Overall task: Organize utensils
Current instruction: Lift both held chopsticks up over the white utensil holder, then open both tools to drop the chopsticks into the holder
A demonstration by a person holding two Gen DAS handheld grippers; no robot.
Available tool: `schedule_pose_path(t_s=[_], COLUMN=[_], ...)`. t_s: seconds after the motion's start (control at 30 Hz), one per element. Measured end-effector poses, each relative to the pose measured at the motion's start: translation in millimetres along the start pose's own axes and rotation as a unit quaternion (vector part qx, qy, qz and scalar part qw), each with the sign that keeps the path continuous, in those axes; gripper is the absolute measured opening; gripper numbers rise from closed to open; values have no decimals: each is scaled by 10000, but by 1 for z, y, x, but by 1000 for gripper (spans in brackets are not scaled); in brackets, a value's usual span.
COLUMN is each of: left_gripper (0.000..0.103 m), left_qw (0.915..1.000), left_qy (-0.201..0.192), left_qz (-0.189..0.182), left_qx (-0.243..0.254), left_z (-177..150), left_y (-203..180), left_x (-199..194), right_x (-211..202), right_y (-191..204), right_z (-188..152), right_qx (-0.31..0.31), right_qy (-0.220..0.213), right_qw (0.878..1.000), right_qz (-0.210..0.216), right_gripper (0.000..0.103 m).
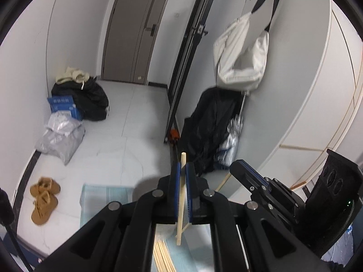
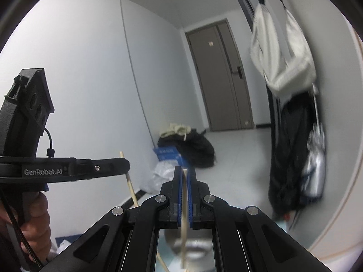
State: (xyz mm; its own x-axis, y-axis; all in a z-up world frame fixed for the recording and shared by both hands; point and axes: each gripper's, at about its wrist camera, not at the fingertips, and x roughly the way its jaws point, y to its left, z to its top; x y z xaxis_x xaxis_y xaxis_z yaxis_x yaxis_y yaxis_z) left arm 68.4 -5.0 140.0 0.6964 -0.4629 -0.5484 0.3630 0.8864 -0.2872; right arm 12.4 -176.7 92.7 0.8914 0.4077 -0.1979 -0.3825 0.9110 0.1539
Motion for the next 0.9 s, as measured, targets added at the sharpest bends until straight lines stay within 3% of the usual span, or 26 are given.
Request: schedule_pose_path(t_s=[0.17,0.33,0.63,0.9], left_gripper=[2,2,2,2], left_qw=[9997,9997,9994,9992], left_qy=[-213,-121,25,308], left_qz=[105,151,299,232], left_qx=[18,137,-189,-129], left_z=[28,35,18,0], left_y=[10,23,62,65], left_x=[10,33,73,93], right_x=[31,64,112,136], right_y=[-5,-11,-18,-25], right_z=[30,36,6,-25], right_qx=[-99,-195,-460,-581], right_qy=[-59,-31,363,1046], right_qw=[9999,9997,9982,9925], right_qz=[36,133,142,230], right_gripper=[3,3,3,3])
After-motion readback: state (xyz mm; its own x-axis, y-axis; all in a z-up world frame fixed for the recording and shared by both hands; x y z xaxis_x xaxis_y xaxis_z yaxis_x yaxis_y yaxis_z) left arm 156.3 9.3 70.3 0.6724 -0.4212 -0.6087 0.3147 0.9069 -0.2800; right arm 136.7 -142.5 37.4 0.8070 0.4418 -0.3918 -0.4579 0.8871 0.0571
